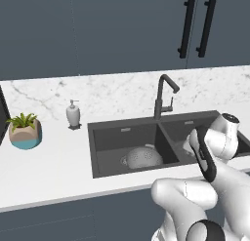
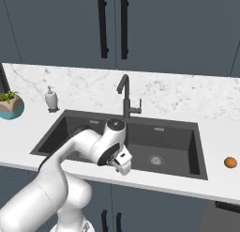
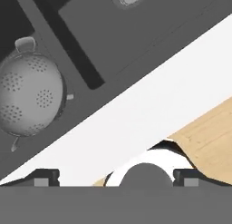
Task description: Put the colander in the sink, put the tangerine in the colander, and turn on the sink faucet and pour water over the colander.
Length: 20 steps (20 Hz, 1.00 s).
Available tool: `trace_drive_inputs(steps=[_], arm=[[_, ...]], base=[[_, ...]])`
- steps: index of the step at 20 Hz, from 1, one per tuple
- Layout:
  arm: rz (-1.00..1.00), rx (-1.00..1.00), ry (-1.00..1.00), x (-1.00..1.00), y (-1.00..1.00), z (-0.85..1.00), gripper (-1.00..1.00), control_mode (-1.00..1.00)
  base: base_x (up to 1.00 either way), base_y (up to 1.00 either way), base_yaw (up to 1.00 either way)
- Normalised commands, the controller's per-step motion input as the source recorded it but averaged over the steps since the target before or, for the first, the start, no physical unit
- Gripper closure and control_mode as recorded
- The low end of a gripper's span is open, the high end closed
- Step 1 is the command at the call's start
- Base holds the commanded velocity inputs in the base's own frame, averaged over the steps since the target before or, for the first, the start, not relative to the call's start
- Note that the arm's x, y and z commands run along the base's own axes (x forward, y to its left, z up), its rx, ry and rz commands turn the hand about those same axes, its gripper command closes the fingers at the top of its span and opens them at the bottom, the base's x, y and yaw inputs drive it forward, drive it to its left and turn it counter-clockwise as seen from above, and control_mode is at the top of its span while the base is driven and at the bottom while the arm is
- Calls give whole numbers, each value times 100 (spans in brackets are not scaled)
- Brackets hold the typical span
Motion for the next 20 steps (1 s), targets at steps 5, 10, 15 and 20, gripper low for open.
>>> trace_drive_inputs(steps=[5,10,15,20], arm=[[17,-17,-6,8,-82,-5,-100,-100],[14,-16,-3,0,-91,0,-100,-100],[1,-13,1,0,-72,1,-100,-100],[-7,-2,4,-2,-66,25,-100,-100]], base=[[0,0,0],[0,0,0],[0,0,0],[0,0,0]])
